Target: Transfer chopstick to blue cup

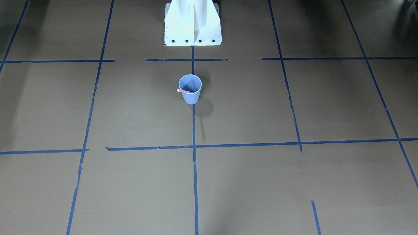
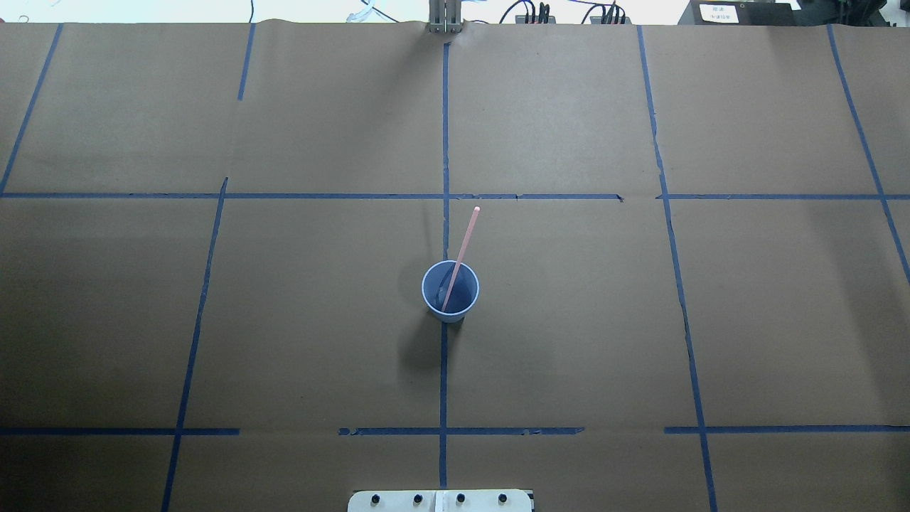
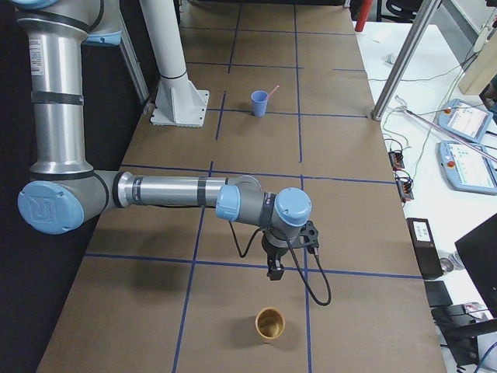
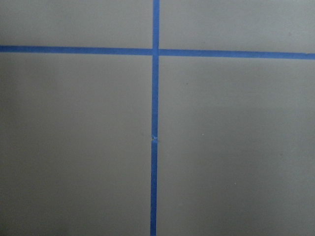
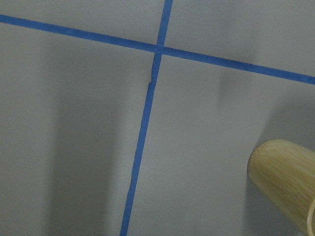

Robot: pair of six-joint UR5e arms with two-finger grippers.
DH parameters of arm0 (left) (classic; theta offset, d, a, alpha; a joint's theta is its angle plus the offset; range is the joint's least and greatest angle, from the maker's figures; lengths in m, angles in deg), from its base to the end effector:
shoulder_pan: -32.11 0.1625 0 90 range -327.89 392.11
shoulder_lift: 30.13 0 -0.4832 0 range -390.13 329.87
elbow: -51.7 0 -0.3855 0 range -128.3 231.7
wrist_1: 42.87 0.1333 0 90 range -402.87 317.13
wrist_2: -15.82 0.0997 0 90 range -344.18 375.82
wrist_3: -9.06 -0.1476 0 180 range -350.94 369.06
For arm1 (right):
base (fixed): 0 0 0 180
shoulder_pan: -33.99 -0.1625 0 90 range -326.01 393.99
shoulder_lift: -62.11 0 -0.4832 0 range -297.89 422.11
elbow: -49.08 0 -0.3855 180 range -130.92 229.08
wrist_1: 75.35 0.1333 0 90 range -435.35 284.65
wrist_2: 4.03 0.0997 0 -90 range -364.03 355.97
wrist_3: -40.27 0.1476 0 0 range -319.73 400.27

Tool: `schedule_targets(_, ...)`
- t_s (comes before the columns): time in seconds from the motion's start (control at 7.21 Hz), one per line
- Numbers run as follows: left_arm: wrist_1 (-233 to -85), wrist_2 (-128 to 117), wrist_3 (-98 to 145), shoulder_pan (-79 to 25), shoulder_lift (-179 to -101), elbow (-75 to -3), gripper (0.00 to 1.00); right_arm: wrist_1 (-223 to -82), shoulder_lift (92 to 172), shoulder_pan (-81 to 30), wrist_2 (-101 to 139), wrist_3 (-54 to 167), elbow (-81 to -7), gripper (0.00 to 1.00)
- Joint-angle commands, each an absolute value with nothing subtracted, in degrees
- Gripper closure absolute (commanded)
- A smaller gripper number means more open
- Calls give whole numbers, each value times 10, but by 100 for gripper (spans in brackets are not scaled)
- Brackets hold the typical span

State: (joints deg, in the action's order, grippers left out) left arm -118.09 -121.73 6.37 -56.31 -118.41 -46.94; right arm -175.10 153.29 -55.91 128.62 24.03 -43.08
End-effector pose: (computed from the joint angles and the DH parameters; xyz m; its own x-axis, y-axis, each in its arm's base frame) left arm -0.0119 -0.4538 0.7114 0.6754 -0.0357 -0.7365 -0.0591 0.9930 -0.1023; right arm 0.0325 -0.4575 0.7615 0.7058 -0.1784 0.6855 0.2074 0.9774 0.0409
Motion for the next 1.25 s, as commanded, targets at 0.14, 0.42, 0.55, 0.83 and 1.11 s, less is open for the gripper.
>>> schedule_targets(0.14, -1200, -1216, 61, -563, -1185, -465, 0, -1748, 1527, -551, 1309, 241, -417, 0)
schedule_targets(0.42, -1231, -1218, 64, -563, -1183, -469, 0, -1722, 1526, -551, 1308, 313, -419, 0)
schedule_targets(0.55, -1240, -1221, 62, -563, -1184, -460, 0, -1667, 1526, -551, 1309, 425, -415, 0)
schedule_targets(0.83, -1239, -1216, 62, -563, -1184, -468, 0, -1603, 1538, -548, 1309, 475, -406, 0)
schedule_targets(1.11, -1239, -1216, 62, -563, -1184, -464, 0, -1602, 1538, -545, 1309, 473, -402, 0)
